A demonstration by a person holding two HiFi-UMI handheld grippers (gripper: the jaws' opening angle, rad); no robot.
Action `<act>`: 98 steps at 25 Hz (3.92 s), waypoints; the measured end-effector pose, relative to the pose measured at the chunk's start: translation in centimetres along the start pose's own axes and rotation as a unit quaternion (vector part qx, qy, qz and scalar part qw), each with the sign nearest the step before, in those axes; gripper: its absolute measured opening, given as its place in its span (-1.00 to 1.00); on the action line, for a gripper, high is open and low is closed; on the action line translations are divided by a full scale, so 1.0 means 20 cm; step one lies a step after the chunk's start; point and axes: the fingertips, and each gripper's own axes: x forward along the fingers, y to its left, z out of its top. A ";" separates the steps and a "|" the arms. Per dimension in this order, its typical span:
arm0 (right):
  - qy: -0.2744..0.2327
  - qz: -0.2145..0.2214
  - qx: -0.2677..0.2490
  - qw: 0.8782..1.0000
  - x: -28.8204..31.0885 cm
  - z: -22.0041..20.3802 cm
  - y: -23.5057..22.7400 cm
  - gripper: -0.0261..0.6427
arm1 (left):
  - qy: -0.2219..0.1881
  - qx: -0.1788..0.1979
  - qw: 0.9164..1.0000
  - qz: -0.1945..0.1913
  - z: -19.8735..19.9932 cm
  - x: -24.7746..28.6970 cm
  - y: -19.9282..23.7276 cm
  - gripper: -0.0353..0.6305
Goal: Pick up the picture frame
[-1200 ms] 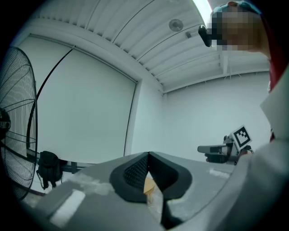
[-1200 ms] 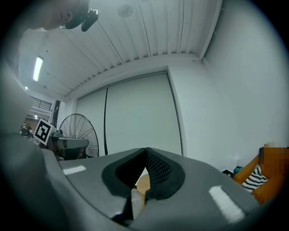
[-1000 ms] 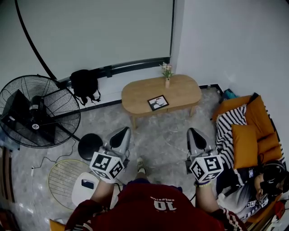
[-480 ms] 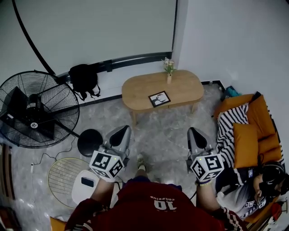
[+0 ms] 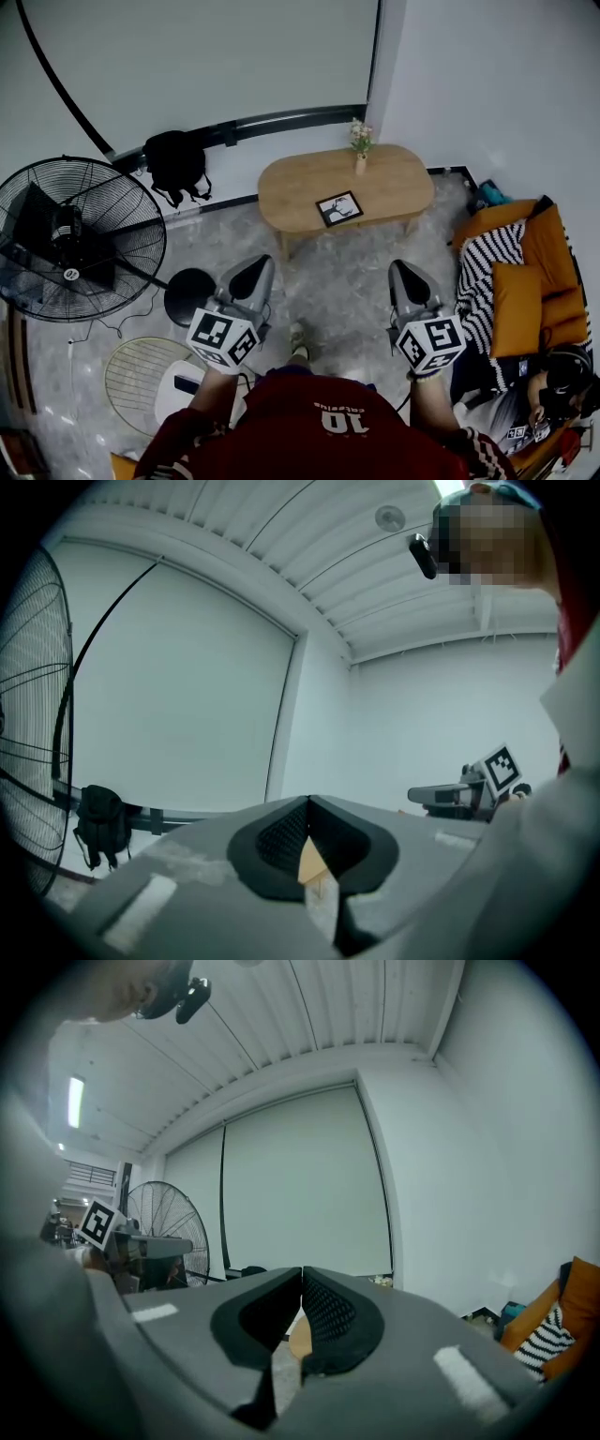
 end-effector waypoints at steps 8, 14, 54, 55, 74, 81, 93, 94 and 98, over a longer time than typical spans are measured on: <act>0.023 -0.005 -0.005 1.000 0.34 -0.03 -0.06 -0.90 | 0.010 -0.009 1.000 -0.013 0.00 0.26 0.26 -0.88; 0.047 -0.026 -0.011 0.999 0.60 -0.05 -0.08 -0.89 | 0.022 -0.020 0.999 -0.037 -0.01 0.45 0.49 -0.88; 0.092 -0.062 0.003 0.994 1.52 -0.21 -0.54 -0.58 | 0.043 -0.029 0.996 -0.073 0.00 1.27 1.08 -0.88; 0.092 -0.063 0.005 0.994 1.55 -0.21 -0.57 -0.52 | 0.043 -0.026 0.996 -0.072 0.01 1.30 1.09 -0.88; 0.271 -0.139 0.189 0.933 1.94 -1.47 -1.15 -0.31 | 0.117 -0.043 0.991 -0.050 -0.30 1.58 1.23 -0.88; 0.299 -0.197 0.308 0.882 2.07 -1.96 -1.29 -0.27 | 0.156 -0.045 0.986 -0.033 -0.46 1.65 1.33 -0.88; 0.326 -0.313 0.462 0.763 2.22 -2.78 -1.42 -0.24 | 0.229 -0.042 0.972 -0.015 -0.68 1.78 1.49 -0.88; 0.326 -0.320 0.470 0.755 2.24 -2.83 -1.43 -0.23 | 0.235 -0.043 0.971 -0.012 -0.70 1.78 1.51 -0.88; 0.325 -0.331 0.497 0.733 2.31 -2.99 -1.47 -0.21 | 0.248 -0.054 0.967 0.002 -0.79 1.79 1.58 -0.88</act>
